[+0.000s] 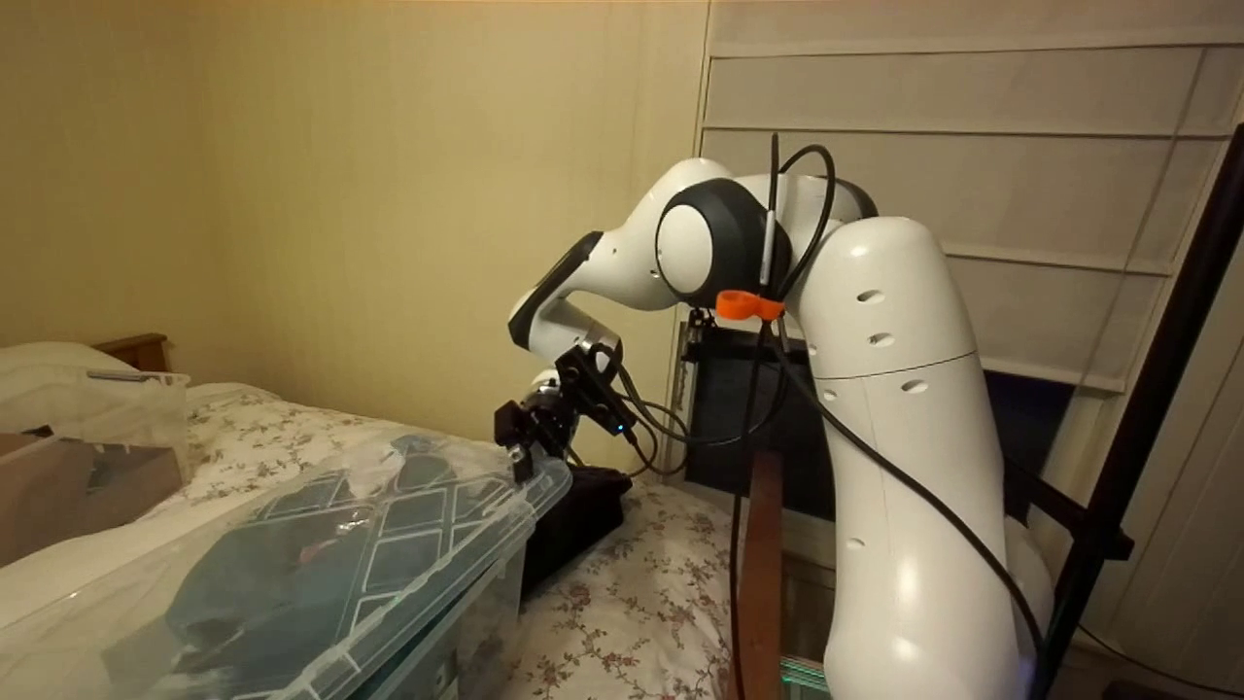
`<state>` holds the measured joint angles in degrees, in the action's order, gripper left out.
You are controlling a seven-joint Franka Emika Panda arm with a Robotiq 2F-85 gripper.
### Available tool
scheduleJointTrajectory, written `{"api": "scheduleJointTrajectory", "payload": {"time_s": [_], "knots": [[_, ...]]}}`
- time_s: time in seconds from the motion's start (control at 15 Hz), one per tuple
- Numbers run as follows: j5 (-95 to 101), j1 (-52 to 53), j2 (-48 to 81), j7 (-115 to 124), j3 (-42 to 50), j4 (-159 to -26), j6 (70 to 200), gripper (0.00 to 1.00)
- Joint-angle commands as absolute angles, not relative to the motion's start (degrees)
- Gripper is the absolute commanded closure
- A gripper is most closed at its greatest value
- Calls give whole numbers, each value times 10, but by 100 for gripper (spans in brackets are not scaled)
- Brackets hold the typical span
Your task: Move the storage box slightly and place the lid on top of it
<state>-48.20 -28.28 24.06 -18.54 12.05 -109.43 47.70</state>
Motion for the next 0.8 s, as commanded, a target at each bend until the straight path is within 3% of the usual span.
{"api": "scheduleJointTrajectory", "payload": {"time_s": [0.0, 0.07, 0.13, 0.2, 0.27, 0.73], "knots": [[-414, -379, 304, -171, -34, -1056, 483, 100], [-412, -298, 329, -187, 61, -1008, 423, 100], [-382, -402, 337, -151, -80, -1022, 483, 100], [-367, -377, 346, -151, -56, -996, 480, 100], [-374, -311, 348, -163, 23, -964, 460, 100], [-482, -300, 372, -155, 71, -875, 486, 100]]}}
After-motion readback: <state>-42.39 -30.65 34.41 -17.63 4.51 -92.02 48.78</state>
